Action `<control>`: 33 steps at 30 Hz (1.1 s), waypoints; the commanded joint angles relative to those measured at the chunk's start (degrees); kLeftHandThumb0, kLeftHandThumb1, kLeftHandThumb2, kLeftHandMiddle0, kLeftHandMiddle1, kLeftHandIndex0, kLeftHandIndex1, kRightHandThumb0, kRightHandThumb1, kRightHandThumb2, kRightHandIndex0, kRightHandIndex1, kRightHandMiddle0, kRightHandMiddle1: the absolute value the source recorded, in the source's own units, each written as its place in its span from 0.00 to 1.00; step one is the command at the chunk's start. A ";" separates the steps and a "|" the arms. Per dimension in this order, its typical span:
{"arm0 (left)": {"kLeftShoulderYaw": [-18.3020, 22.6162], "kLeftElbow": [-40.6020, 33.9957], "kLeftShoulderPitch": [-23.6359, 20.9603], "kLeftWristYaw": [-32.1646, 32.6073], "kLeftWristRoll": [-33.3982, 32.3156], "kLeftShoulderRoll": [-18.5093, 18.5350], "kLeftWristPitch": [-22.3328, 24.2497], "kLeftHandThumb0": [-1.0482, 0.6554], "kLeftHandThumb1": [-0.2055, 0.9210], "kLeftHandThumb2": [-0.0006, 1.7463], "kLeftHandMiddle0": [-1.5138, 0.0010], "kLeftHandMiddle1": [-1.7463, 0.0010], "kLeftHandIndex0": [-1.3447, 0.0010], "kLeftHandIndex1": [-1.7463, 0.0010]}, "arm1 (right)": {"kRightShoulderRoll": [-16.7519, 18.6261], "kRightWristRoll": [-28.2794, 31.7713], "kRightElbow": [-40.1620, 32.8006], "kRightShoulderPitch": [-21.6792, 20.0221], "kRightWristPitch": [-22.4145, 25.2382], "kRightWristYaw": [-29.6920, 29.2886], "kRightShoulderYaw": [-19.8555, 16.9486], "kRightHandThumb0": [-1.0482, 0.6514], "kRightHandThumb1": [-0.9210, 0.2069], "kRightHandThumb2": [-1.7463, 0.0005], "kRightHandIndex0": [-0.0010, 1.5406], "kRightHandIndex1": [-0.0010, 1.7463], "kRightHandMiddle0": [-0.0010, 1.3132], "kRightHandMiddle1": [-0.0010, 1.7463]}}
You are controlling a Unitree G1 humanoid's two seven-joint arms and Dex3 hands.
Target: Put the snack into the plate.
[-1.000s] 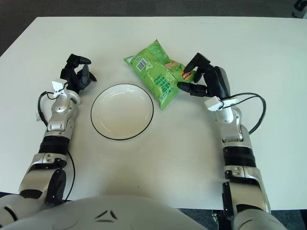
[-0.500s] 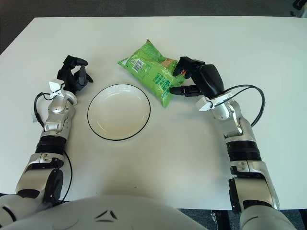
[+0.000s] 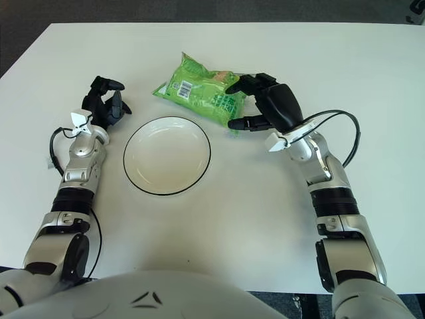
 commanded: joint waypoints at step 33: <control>-0.50 4.41 4.06 1.34 1.16 -1.46 -1.20 0.40 0.85 0.42 0.44 0.00 0.77 0.00 | -1.62 -0.87 -10.04 -1.88 6.01 -0.80 -2.63 0.31 0.00 0.86 0.18 0.00 0.25 0.10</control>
